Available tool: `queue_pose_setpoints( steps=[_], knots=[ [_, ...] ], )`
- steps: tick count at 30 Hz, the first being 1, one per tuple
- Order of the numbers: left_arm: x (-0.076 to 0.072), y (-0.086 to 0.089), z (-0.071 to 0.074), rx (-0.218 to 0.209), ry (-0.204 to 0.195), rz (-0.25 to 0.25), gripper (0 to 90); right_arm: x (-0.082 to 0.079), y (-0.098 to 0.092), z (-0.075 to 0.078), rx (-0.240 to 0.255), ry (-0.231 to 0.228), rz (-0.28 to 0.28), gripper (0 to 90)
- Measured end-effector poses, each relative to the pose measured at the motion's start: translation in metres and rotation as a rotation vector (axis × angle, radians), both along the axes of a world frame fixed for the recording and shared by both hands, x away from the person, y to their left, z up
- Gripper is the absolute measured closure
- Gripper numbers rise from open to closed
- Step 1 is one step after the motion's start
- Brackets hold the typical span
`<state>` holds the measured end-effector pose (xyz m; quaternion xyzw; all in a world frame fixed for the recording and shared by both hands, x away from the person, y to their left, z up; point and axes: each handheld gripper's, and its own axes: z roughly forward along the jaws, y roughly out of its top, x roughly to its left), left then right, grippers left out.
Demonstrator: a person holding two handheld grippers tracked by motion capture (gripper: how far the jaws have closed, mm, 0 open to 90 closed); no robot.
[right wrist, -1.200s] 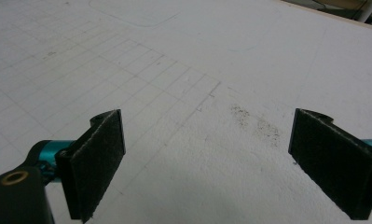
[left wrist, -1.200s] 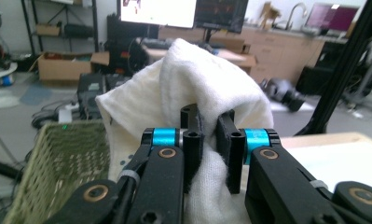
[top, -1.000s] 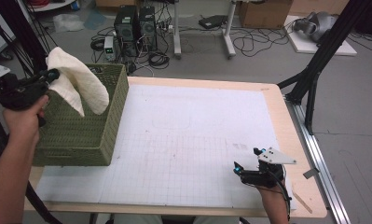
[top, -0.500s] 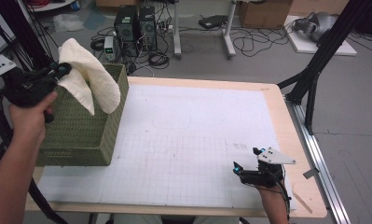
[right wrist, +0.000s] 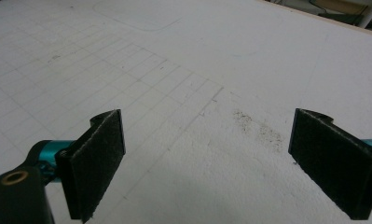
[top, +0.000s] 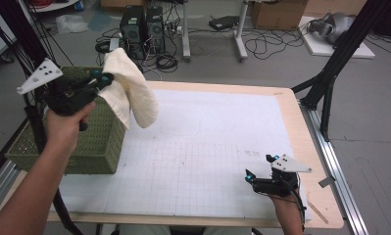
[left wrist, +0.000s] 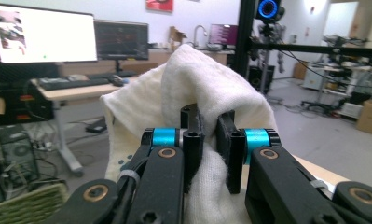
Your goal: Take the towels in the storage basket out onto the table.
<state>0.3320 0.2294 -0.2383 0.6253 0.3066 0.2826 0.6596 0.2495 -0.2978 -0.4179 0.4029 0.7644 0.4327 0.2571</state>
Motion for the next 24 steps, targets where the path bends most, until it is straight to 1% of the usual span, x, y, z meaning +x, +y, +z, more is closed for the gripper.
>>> queue_pose_setpoints(
  steps=[2,6,8,11,13,15,18,21,24],
  knots=[
    [0.001,-0.011,-0.003,-0.003,0.007,-0.025,82.4,0.0,0.0,0.0,-0.001,-0.001,0.0,9.9],
    [0.001,-0.033,-0.011,0.026,0.018,-0.076,82.4,0.0,0.0,0.0,-0.002,-0.002,0.0,9.9],
    [0.001,-0.041,-0.016,0.033,0.023,-0.09,82.4,0.0,-0.001,0.0,-0.004,-0.007,0.001,9.9],
    [0.003,-0.053,-0.024,0.034,0.046,-0.116,82.3,0.0,-0.001,0.001,0.003,-0.006,-0.006,9.9],
    [0.003,-0.061,-0.03,0.061,0.064,-0.143,82.3,-0.001,-0.001,0.001,0.002,-0.007,-0.007,9.9],
    [0.003,-0.071,-0.038,0.108,0.086,-0.173,82.3,-0.001,-0.001,0.001,0.002,-0.008,-0.007,9.9],
    [0.004,-0.087,-0.054,0.154,0.124,-0.222,82.2,-0.001,-0.001,0.001,0.0,-0.007,-0.005,9.9],
    [0.007,-0.103,-0.071,0.181,0.159,-0.27,82.2,-0.001,-0.001,0.001,0.0,-0.008,-0.003,9.9],
    [0.011,-0.119,-0.085,0.189,0.193,-0.305,82.2,0.0,-0.001,0.001,0.001,-0.008,-0.003,9.9]
  ],
)
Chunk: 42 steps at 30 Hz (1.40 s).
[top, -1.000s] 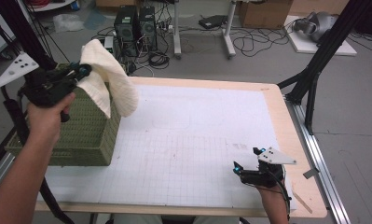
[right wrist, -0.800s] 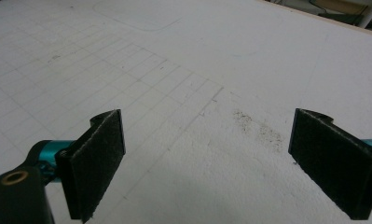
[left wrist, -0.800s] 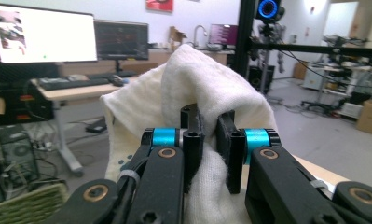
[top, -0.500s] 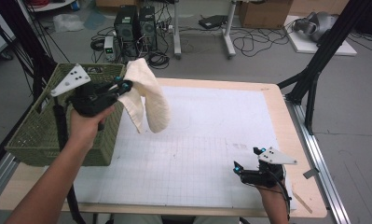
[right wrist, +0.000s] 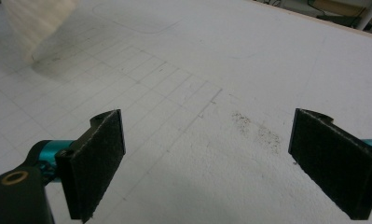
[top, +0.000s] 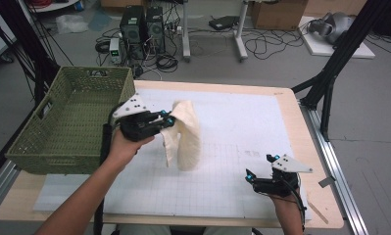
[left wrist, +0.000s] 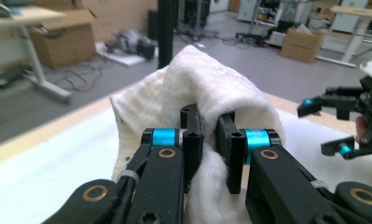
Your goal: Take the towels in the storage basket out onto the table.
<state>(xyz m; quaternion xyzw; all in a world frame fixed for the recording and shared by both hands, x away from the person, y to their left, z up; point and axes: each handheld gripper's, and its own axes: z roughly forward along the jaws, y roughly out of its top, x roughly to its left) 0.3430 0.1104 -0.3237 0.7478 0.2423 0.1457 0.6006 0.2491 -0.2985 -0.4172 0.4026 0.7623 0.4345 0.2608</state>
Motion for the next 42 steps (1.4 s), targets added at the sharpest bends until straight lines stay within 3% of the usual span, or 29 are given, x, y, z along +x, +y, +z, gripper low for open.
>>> queue_pose_setpoints(
  steps=[5,12,20,22,24,26,29,32,33,39,42],
  knots=[
    [0.009,-0.027,-0.023,0.028,0.046,-0.044,81.9,0.0,-0.001,0.0,-0.002,0.0,-0.002,9.9],
    [0.025,-0.059,-0.051,0.048,0.103,-0.058,81.4,-0.001,-0.002,-0.001,-0.002,0.004,-0.003,9.9],
    [0.044,-0.083,-0.082,0.048,0.175,-0.012,79.1,-0.001,-0.004,-0.002,0.002,0.002,-0.009,9.9],
    [0.046,-0.091,-0.09,0.048,0.205,-0.002,73.2,-0.001,-0.004,-0.002,0.002,0.008,-0.01,9.9],
    [0.047,-0.096,-0.095,0.047,0.229,0.023,58.8,-0.001,-0.003,-0.002,-0.005,0.006,-0.007,9.9],
    [0.047,-0.093,-0.093,0.044,0.248,0.048,38.5,-0.002,-0.003,-0.002,-0.009,0.005,-0.005,9.9],
    [0.044,-0.08,-0.079,0.032,0.232,0.066,23.9,-0.002,-0.004,-0.003,-0.009,0.008,-0.01,9.9],
    [0.033,-0.057,-0.067,-0.013,0.108,0.121,23.1,-0.002,-0.004,-0.003,-0.011,0.01,-0.01,9.9],
    [0.029,-0.05,-0.064,-0.009,0.087,0.13,20.6,-0.002,-0.004,-0.003,-0.012,0.011,-0.01,9.9],
    [0.009,-0.007,-0.064,-0.031,0.048,0.154,18.5,-0.002,-0.002,-0.003,-0.005,0.011,-0.013,9.9],
    [-0.001,0.008,-0.067,-0.001,0.052,0.161,18.5,-0.001,0.0,-0.003,-0.008,0.01,-0.007,9.9]
  ],
)
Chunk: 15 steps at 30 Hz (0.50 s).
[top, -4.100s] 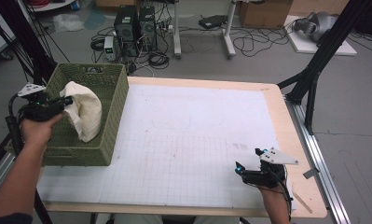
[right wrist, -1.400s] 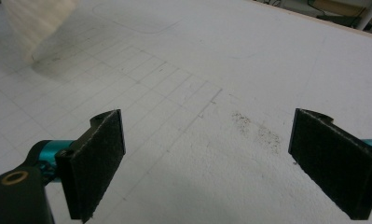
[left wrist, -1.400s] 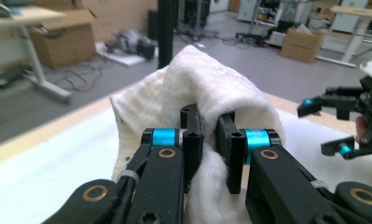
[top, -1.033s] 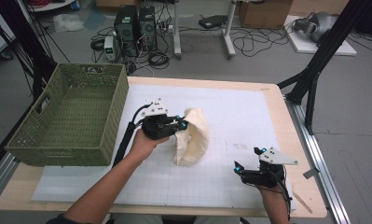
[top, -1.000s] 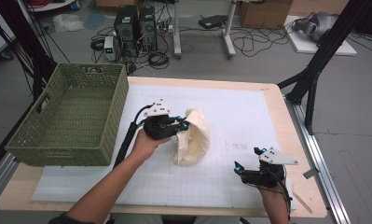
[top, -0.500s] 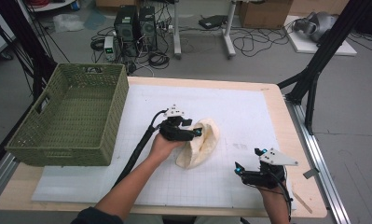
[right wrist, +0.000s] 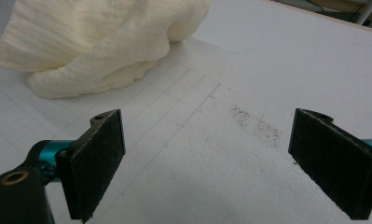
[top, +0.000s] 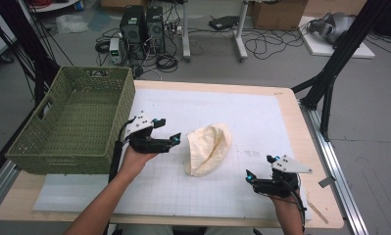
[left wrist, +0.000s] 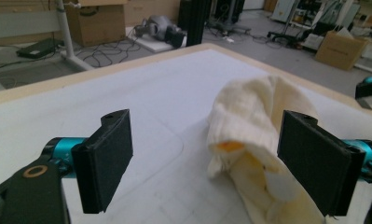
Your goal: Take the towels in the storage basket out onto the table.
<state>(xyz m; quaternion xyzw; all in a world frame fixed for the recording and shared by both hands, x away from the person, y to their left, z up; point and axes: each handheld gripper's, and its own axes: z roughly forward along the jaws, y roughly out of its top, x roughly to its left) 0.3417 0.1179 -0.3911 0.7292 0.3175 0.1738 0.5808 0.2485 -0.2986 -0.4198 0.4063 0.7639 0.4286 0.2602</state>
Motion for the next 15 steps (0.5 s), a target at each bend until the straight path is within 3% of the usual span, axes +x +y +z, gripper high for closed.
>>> queue_pose_setpoints(
  steps=[2,8,15],
  knots=[
    [-0.007,0.009,-0.004,-0.012,0.012,0.006,18.5,0.001,0.002,0.001,-0.015,-0.008,0.003,9.9],
    [-0.025,0.029,-0.018,0.007,0.023,0.027,18.8,0.006,0.008,0.001,-0.012,0.003,0.008,9.8],
    [-0.028,0.039,-0.028,0.004,0.025,0.056,19.4,0.008,0.011,0.001,-0.022,0.006,0.006,9.8]
  ],
)
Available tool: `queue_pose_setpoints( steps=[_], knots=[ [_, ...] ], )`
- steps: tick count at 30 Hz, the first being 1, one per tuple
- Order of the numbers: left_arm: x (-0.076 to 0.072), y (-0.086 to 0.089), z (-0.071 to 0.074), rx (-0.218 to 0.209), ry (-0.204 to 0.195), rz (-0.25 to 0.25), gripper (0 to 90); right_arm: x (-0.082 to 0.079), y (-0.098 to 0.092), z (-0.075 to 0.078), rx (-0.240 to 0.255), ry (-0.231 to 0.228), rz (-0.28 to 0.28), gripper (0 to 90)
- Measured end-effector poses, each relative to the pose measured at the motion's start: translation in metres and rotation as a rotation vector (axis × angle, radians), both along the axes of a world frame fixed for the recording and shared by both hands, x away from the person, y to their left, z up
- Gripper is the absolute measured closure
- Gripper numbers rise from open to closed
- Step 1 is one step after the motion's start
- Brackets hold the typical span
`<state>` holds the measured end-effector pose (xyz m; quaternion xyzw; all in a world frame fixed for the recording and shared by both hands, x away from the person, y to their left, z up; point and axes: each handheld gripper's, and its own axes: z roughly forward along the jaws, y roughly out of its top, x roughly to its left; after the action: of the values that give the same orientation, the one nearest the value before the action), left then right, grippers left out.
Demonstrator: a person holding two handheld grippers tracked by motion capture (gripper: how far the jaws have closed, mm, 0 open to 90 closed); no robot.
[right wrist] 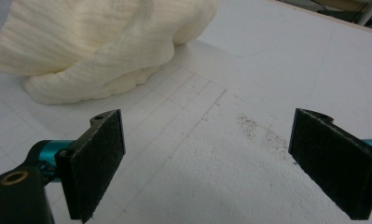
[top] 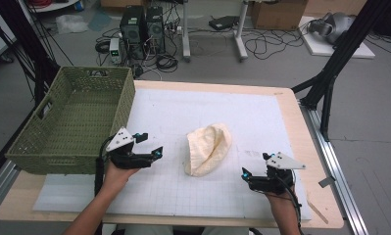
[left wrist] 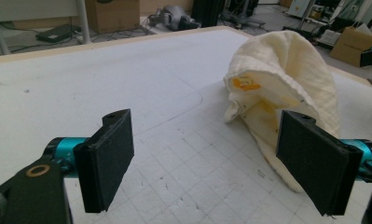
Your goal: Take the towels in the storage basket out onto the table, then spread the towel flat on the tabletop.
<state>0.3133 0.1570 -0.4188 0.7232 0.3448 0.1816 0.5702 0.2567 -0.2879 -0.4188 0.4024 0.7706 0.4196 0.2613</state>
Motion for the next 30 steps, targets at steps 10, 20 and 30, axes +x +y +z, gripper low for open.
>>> queue_pose_setpoints(
  steps=[10,20,30],
  knots=[
    [-0.006,-0.002,0.001,0.008,-0.019,-0.012,19.7,0.0,0.004,0.002,0.012,-0.007,0.011,9.8],
    [-0.006,-0.005,0.001,0.022,-0.019,-0.027,19.7,0.001,0.019,0.007,-0.006,-0.012,0.091,9.9],
    [-0.006,-0.001,0.004,0.022,-0.03,-0.018,20.0,0.01,0.051,0.009,-0.038,0.001,0.207,14.6]
  ],
)
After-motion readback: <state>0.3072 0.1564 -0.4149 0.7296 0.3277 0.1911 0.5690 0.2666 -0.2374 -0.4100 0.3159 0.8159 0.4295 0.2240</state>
